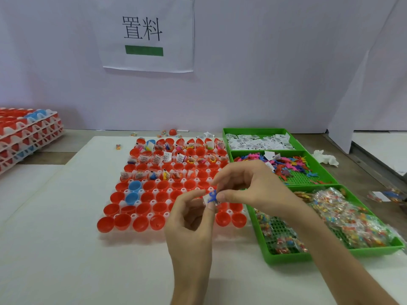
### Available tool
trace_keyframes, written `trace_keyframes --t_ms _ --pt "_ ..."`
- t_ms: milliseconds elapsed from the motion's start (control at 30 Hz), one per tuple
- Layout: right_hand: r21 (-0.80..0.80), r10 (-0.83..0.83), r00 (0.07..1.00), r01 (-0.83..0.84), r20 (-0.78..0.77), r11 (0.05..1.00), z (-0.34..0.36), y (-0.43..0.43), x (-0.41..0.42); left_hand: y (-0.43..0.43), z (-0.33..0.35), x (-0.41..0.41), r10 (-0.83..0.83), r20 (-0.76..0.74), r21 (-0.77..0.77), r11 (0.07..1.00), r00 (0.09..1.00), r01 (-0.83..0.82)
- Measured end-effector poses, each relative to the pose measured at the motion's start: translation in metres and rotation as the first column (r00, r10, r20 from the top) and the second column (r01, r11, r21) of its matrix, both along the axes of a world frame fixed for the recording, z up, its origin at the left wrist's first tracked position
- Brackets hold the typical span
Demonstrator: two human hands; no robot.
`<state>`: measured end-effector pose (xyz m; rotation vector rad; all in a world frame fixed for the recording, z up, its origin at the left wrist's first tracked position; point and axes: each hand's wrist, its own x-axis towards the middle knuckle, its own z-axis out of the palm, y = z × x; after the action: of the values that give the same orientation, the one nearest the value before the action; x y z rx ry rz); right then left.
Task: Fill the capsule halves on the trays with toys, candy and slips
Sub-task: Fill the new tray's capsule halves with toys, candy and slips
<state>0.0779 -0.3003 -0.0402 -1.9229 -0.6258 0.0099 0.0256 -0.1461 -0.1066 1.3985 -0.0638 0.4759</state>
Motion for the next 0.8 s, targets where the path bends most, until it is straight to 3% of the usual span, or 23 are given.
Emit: trace_keyframes --t_ms 667,800 --pt "-0.009 0.060 0.992 -0.061 -0.110 0.998 -0.0007 0.0031 -0.0013 0.0019 0.0058 -0.0019 -0.013 0.047 -0.030 0.999 0.999 0.014" --pt "0.015 0.050 0.997 -0.050 -0.059 0.999 -0.0009 0.0055 -0.0022 0.0014 0.0077 -0.0023 -0.001 0.038 -0.054 0.999 0.999 0.003"
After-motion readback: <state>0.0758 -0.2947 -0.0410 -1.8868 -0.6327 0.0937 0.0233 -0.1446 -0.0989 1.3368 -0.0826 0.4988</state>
